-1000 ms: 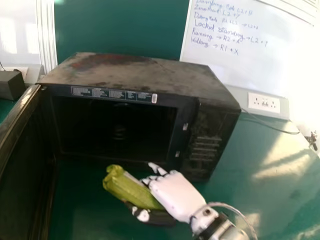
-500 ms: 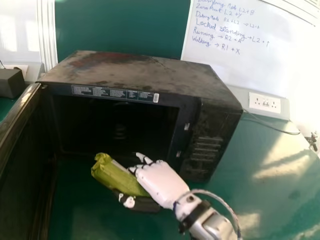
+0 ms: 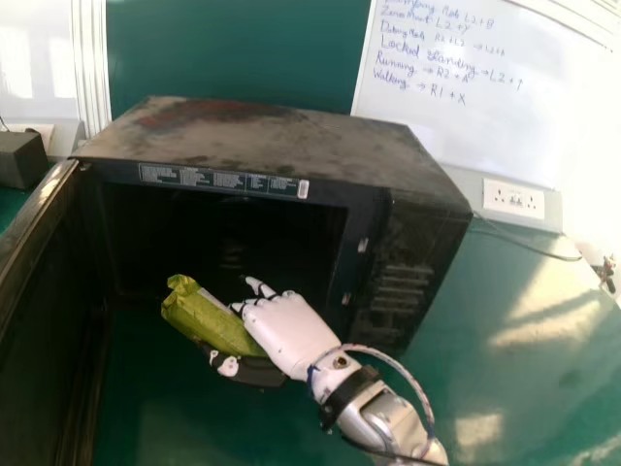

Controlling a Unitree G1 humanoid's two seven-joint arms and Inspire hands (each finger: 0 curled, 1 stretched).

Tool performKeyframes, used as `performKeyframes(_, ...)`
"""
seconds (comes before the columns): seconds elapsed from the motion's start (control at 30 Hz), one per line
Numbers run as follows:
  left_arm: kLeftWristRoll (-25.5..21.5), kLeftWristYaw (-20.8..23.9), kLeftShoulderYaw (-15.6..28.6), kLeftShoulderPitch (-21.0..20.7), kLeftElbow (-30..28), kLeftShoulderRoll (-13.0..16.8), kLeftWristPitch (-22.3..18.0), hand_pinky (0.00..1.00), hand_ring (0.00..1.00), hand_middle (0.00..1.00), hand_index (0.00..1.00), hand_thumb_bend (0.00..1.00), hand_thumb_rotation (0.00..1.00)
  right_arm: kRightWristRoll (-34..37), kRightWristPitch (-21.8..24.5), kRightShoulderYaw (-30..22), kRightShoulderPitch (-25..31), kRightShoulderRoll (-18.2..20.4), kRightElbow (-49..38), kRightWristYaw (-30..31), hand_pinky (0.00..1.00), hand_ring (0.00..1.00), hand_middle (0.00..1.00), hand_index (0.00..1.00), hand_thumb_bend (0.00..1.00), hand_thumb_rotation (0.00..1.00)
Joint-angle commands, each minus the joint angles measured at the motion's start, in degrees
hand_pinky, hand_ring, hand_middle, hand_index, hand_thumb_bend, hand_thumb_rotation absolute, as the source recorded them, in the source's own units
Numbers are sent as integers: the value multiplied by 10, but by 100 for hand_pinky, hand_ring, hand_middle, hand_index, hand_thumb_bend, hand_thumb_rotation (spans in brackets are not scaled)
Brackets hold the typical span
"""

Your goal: Put biscuit inside oven

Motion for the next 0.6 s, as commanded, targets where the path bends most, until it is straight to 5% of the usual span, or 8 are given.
performKeyframes(0.0,0,1,-5,17,-3,-40,-4,81,77,81,84,79,85,-2,7,7,-29,11,20,-15,19,37,60,49,50,5)
performKeyframes(0.57,-10,-12,-12,23,5,-39,-9,82,76,82,85,80,87,7,27,39,-176,58,231,-83,19,37,61,49,50,5)
